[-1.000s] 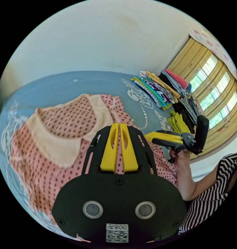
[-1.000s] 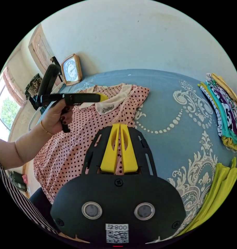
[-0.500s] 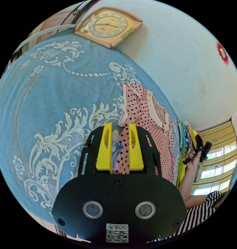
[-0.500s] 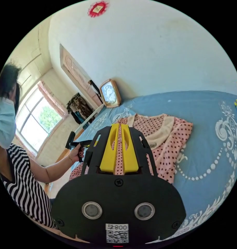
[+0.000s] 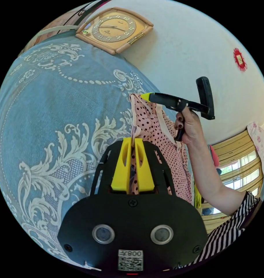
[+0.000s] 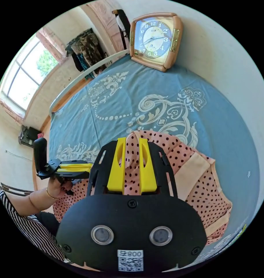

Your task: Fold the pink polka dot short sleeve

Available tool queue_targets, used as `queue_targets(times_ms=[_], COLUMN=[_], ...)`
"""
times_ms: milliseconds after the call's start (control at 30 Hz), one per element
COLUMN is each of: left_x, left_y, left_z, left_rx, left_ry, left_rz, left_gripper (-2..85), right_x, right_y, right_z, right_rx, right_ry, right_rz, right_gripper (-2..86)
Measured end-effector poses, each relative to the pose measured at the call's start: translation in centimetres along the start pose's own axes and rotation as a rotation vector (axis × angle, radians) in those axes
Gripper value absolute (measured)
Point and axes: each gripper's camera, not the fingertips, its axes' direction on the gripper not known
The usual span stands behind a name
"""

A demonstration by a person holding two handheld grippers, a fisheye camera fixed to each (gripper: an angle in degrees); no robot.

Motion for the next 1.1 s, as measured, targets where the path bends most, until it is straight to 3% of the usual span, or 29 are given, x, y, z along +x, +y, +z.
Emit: queue_targets(times_ms=[133,333,433,500,600,733,867,1100], left_x=[-1.0,0.4,1.3,2.5,6.4,12.9,18.4,22.3], left_y=[1.7,4.3,5.8,6.9,8.8,12.0,16.4,22.3], left_z=[-0.6,-0.7,-0.5,-0.7,-1.4,-0.7,3.5,8.9], left_rx=[0.017,0.016,0.016,0.035,0.054,0.049,-0.057,-0.19], left_ry=[0.107,0.089,0.08,0.07,-0.069,-0.21,-0.426,-0.61], left_rz=[-0.043,-0.029,-0.026,0.016,0.179,0.471,0.756,0.922], left_gripper=[1.8,1.4,1.4,1.4,1.5,1.5,1.6,2.4], right_x=[-0.6,-0.4,0.8,3.1,7.6,12.6,16.8,18.5], right_y=[-2.3,-4.0,-4.4,-4.0,-2.7,-0.1,3.7,7.2], right_z=[4.0,7.9,8.3,6.9,4.2,2.6,2.6,1.7], right_rx=[-0.044,-0.077,-0.068,0.011,0.122,0.167,0.106,0.109], right_ry=[0.091,0.237,0.206,0.055,-0.225,-0.441,-0.432,-0.273], right_rz=[-0.025,-0.062,-0.058,-0.003,0.076,0.135,0.202,0.271], right_gripper=[7.6,3.4,2.1,1.7,1.4,1.5,1.7,2.4])
